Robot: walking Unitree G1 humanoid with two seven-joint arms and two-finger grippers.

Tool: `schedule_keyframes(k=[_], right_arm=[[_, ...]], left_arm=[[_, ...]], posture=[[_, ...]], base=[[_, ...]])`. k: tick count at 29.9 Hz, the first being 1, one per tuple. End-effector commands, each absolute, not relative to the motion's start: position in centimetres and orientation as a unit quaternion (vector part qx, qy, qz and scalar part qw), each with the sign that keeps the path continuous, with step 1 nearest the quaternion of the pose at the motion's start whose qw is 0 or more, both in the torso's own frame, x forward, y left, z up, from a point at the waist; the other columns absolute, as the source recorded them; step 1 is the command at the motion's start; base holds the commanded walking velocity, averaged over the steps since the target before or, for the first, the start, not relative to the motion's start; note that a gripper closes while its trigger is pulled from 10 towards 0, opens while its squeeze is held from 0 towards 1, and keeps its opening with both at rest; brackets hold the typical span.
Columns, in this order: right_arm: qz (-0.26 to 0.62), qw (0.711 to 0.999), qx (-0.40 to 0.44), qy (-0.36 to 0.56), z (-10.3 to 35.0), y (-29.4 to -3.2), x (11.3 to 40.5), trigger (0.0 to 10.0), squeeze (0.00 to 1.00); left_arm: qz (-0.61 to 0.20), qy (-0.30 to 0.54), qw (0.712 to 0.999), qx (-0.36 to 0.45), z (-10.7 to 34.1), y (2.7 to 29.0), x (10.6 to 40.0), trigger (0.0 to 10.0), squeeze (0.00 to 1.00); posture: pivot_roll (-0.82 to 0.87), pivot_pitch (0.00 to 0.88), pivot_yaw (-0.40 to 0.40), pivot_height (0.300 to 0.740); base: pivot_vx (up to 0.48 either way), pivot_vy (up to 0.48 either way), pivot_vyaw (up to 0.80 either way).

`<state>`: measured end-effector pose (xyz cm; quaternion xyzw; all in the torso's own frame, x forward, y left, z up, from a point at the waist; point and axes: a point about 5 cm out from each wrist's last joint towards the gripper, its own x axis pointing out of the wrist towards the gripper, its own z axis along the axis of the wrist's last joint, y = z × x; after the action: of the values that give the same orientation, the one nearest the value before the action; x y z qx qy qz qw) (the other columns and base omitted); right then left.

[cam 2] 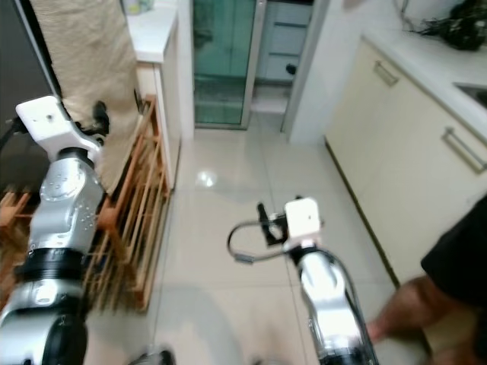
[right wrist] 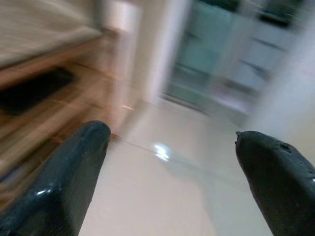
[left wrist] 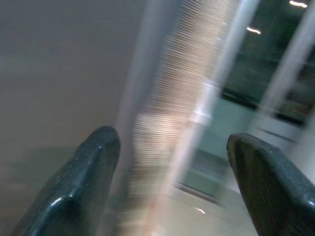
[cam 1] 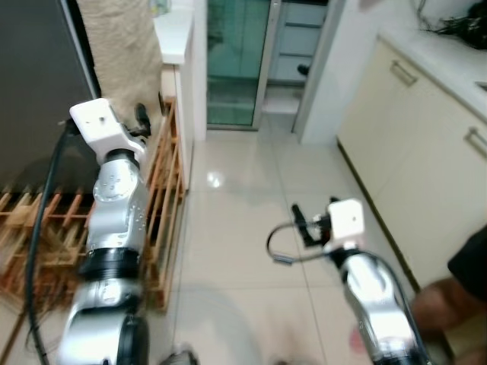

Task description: Restocking fridge

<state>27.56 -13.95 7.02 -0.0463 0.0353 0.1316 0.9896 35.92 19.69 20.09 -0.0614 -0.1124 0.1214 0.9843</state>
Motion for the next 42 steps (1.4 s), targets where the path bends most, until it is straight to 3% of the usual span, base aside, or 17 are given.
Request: schedule_keyframes(k=[1, 5, 7, 12, 14, 19, 27, 33, 39, 41, 42], right_arm=[[0.145, 0.988, -0.035, 0.029, 7.2, -13.4, 27.5, 10.0, 0.00], [0.151, 0.988, -0.032, 0.014, 7.9, -13.0, 27.5, 10.0, 0.00], [0.144, 0.989, -0.031, 0.017, 7.9, -13.4, 27.5, 10.0, 0.00], [0.142, 0.989, -0.028, 0.022, 7.7, -13.7, 27.4, 10.0, 0.00], [0.149, 0.988, -0.031, 0.025, 7.6, -13.5, 27.5, 10.0, 0.00], [0.145, 0.989, -0.035, 0.021, 7.9, -13.3, 28.4, 10.0, 0.00], [0.145, 0.989, -0.033, 0.018, 8.0, -12.8, 28.4, 10.0, 0.00], [0.141, 0.989, -0.032, 0.020, 7.8, -12.9, 28.1, 10.0, 0.00], [0.073, 0.996, -0.021, -0.038, 10.6, -15.6, 25.8, 10.0, 0.00], [0.069, 0.997, -0.026, -0.035, 10.5, -16.3, 24.8, 10.0, 0.00], [0.063, 0.998, -0.027, -0.013, 9.8, -17.6, 23.1, 10.0, 0.00]], left_arm=[[0.120, -0.102, 0.986, -0.054, 19.8, 19.7, 36.0, 10.0, 0.00], [0.073, -0.085, 0.993, -0.047, 19.2, 19.5, 35.3, 10.0, 0.00], [0.045, -0.076, 0.996, -0.033, 17.9, 19.8, 33.5, 10.0, 0.00], [0.044, -0.035, 0.998, -0.016, 15.1, 20.0, 31.2, 10.0, 0.00], [0.038, -0.028, 0.999, -0.014, 14.4, 18.8, 30.8, 10.0, 0.00], [0.020, -0.033, 0.999, -0.017, 14.9, 16.0, 32.1, 10.0, 0.00], [0.031, -0.031, 0.999, -0.005, 15.6, 17.0, 33.5, 10.0, 0.00], [0.009, -0.015, 1.000, -0.014, 14.9, 16.1, 33.7, 10.0, 0.00], [-0.065, -0.036, 0.997, -0.011, 13.9, 16.8, 28.2, 10.0, 0.00], [-0.054, -0.025, 0.998, -0.003, 13.0, 17.9, 26.5, 10.0, 0.00], [-0.021, 0.009, 1.000, -0.008, 11.3, 20.1, 23.4, 10.0, 0.00]], posture=[[-0.10, 0.000, -0.042, 0.740], [-0.10, 0.000, -0.025, 0.740], [-0.10, 0.000, -0.024, 0.740], [-0.08, 0.000, -0.042, 0.740], [-0.07, 0.000, -0.052, 0.740], [-0.05, 0.000, -0.062, 0.740], [-0.08, 0.000, -0.041, 0.740], [-0.09, 0.000, -0.040, 0.740], [-0.11, 0.000, -0.028, 0.740], [-0.12, 0.000, -0.022, 0.740], [-0.12, 0.000, -0.025, 0.740]], base=[[0.000, 0.000, 0.00], [0.000, 0.000, 0.00], [0.000, 0.000, 0.40], [0.000, 0.000, 0.77], [0.000, -0.480, 0.74], [0.000, -0.480, 0.59], [0.000, -0.480, 0.00], [0.000, -0.156, 0.00], [0.000, 0.000, 0.00], [0.000, 0.000, 0.00], [0.000, 0.000, 0.00]])
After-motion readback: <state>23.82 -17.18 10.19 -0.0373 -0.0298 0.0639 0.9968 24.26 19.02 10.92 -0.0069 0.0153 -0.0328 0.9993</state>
